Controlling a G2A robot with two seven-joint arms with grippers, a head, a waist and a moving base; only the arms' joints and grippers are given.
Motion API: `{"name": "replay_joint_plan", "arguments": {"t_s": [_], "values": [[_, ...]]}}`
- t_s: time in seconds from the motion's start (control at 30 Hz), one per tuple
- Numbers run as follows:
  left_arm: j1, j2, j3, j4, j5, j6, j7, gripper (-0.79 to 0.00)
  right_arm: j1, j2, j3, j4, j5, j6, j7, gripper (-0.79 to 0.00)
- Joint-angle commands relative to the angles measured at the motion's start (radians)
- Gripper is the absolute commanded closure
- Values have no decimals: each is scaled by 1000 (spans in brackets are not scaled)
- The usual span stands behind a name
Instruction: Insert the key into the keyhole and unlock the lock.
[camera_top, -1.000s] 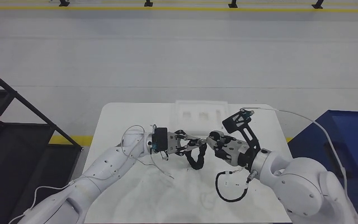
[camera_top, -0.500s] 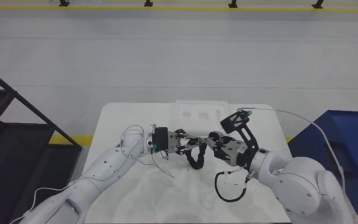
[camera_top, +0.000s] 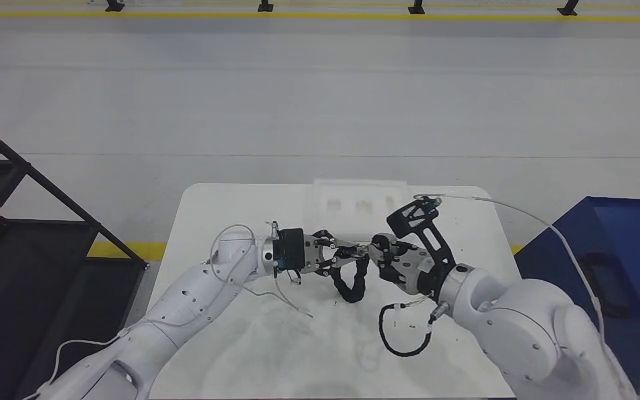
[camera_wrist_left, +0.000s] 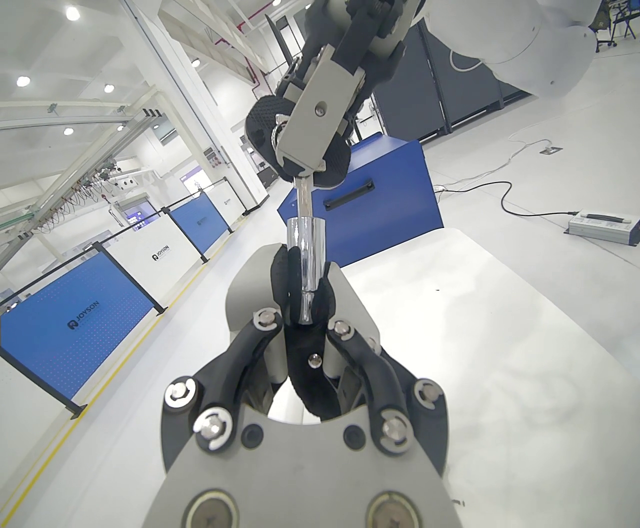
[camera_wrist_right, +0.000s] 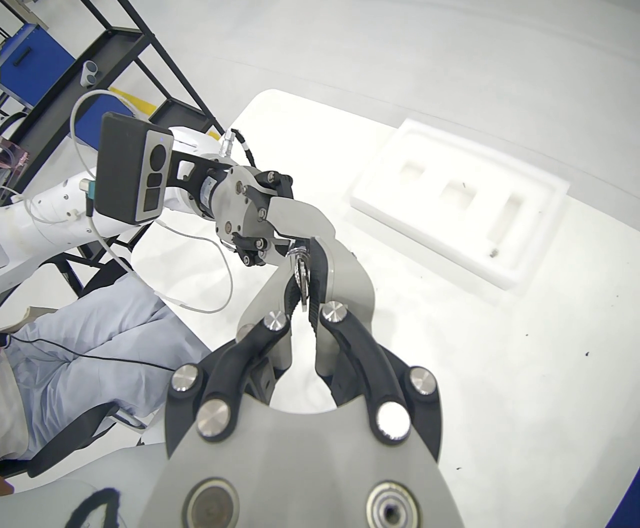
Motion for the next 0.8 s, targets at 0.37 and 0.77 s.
{"name": "replay_joint_plan", "arguments": {"t_s": [0.37, 0.77], "values": [[23, 9, -25, -37, -10, -52, -38, 0, 22, -7, -23, 33, 8, 6, -3, -785], [1, 2, -15, 14, -116, -255, -118, 0, 50, 2, 45, 69, 161, -292, 37, -785]]}}
